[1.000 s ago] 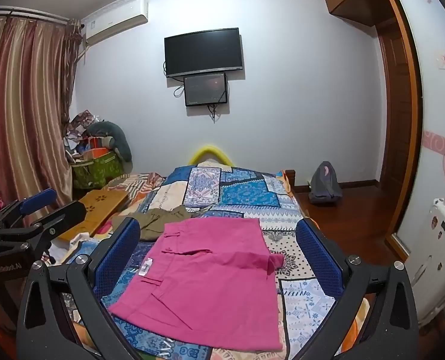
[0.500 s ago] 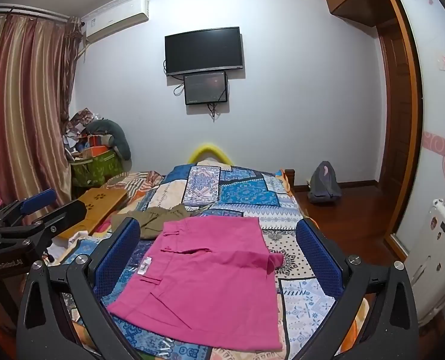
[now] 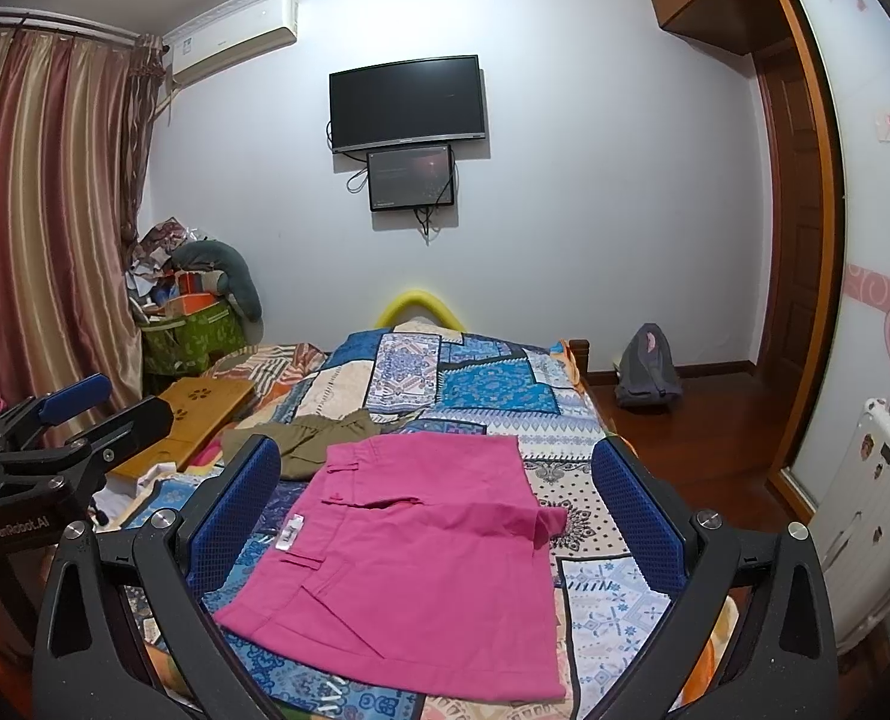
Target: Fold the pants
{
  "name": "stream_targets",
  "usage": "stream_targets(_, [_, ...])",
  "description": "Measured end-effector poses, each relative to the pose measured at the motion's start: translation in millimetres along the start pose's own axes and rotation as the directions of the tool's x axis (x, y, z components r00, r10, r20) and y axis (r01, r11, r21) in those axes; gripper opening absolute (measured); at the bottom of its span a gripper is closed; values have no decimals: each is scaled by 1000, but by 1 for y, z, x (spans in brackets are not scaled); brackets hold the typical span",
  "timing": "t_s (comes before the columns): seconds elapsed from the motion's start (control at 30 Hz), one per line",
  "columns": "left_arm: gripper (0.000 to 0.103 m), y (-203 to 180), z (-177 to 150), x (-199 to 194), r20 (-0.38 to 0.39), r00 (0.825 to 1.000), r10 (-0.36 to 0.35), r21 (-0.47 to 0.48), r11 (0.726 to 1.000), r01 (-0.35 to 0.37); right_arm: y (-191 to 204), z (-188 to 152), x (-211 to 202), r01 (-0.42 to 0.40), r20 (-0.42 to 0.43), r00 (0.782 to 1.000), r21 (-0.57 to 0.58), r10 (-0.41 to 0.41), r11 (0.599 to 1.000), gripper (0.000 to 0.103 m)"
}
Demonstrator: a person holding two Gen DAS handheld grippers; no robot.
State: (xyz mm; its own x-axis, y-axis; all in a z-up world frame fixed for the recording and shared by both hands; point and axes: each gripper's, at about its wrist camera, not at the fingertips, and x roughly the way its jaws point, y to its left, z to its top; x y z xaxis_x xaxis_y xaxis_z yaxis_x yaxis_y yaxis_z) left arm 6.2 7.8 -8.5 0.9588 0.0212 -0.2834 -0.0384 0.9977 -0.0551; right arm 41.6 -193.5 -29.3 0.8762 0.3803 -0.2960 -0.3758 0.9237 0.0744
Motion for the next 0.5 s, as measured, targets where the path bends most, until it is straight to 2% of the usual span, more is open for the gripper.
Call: stream_targets(0.5, [103,1,3,-2,7,1000,1,-4,1000,-1,0,1,0,-3,3,1000,1,3,1000,103])
